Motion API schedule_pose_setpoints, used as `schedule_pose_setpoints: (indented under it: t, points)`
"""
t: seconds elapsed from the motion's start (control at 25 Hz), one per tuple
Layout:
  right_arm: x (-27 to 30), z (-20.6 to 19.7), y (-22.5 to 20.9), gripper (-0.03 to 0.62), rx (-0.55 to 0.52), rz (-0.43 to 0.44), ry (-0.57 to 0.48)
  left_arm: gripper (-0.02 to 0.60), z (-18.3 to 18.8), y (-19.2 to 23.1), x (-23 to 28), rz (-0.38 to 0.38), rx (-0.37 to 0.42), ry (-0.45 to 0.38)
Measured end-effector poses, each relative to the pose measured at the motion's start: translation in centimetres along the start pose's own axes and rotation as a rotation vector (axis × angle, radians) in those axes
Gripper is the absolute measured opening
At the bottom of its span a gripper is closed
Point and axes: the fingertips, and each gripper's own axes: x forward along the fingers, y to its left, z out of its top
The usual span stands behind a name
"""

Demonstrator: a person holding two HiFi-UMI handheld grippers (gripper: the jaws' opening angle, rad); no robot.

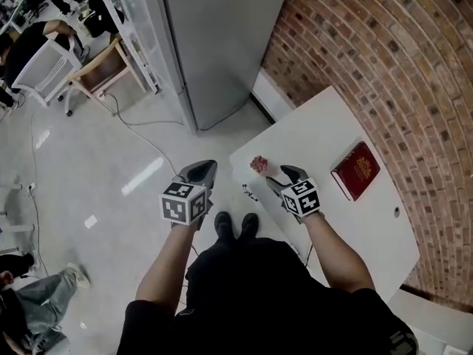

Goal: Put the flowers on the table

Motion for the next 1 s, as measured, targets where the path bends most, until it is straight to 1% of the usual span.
schedule_pose_setpoints:
  t: [0.08,0.16,0.28,0.32,0.44,0.56,0.68,0.84,0.92,1.0]
  points:
    - [-1.0,0.0,0.0,0.242,0.010,-0.014,-0.014,0.011,0.3,-0.2,0.3,-0.022,0.015,0.000]
    - [-1.9,-0.2,0.0,0.186,0.018,-0.020,-0.028,0.012,0.6,-0.5,0.6,-0.041,0.033,0.001]
    - [-3.0,-0.8,0.0,0.144,0.062,-0.012,-0.049,0.011,1.1,-0.8,1.1,-0.055,0.053,0.009]
    - [-3.2,-1.2,0.0,0.125,0.079,-0.009,-0.051,0.011,1.1,-1.0,1.2,-0.057,0.051,0.011]
    - [-4.1,-3.2,0.3,0.107,0.116,0.003,-0.045,0.011,0.3,-1.9,1.1,-0.057,0.022,0.012]
    - [-4.8,-4.3,0.8,0.090,0.131,0.022,-0.057,0.011,-0.4,-2.7,0.8,-0.034,0.019,0.018]
    - [-5.8,-4.3,1.3,0.072,0.130,0.042,-0.090,0.011,-0.5,-3.7,0.6,-0.005,0.023,0.019]
    - [-8.5,-4.5,1.7,0.038,0.085,0.087,-0.142,0.012,-0.6,-6.5,0.9,0.025,0.034,0.011]
    - [-10.0,-4.4,1.7,0.028,0.072,0.105,-0.177,0.011,-0.4,-8.0,0.8,0.040,0.045,-0.003]
    - [-11.7,-3.9,1.5,0.021,0.083,0.113,-0.231,0.011,-0.1,-9.3,0.4,0.059,0.059,-0.016]
